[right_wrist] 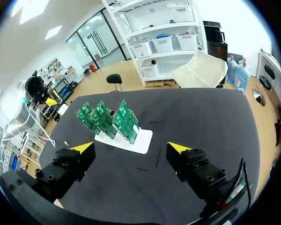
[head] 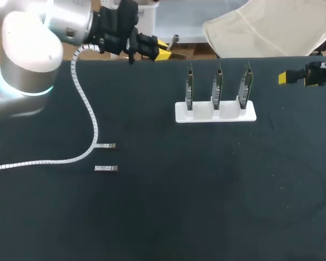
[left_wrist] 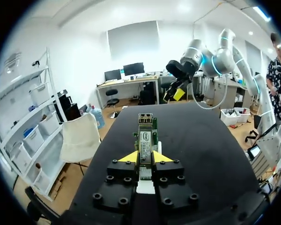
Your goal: Pick up the optical module with the left hand, and insert it into the network port with the right hand.
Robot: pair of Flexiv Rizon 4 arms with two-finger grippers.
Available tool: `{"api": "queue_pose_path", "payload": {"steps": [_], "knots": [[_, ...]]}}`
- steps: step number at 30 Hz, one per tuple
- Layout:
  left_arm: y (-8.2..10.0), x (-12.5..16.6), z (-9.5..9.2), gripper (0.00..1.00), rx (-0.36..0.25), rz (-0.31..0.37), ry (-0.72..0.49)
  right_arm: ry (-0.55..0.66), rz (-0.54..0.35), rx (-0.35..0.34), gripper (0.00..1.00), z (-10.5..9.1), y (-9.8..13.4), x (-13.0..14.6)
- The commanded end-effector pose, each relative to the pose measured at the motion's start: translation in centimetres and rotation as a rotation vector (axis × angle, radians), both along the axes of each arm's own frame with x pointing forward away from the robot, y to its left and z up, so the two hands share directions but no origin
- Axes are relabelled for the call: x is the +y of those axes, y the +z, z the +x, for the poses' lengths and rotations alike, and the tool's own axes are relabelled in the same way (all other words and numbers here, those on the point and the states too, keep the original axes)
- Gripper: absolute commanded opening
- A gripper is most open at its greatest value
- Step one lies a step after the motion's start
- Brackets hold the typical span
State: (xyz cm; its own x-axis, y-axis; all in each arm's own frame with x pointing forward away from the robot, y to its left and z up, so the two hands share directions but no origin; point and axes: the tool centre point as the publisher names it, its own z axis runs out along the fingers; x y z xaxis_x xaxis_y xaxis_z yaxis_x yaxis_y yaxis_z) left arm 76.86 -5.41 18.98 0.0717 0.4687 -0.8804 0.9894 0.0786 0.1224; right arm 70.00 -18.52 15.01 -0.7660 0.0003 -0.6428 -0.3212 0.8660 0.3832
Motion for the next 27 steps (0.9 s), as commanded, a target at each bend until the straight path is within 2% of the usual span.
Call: {"api": "queue_pose_path", "payload": {"steps": [1,11,15,27], "knots": [[-0.9,-0.6,1.1,0.0,0.015,-0.074,-0.016,0.0,0.0,0.0,1.0,0.0,0.0,0.0],[-1.6,-1.2,2.0,0.0,0.031,-0.147,0.011,0.0,0.0,0.0,1.0,0.0,0.0,0.0],[-2.6,-1.5,2.2,0.0,0.082,-0.182,-0.003,0.0,0.0,0.0,1.0,0.0,0.0,0.0],[-2.2,-3.3,1.7,0.0,0.077,-0.228,-0.086,0.0,0.0,0.0,1.0,0.0,0.0,0.0]]}}
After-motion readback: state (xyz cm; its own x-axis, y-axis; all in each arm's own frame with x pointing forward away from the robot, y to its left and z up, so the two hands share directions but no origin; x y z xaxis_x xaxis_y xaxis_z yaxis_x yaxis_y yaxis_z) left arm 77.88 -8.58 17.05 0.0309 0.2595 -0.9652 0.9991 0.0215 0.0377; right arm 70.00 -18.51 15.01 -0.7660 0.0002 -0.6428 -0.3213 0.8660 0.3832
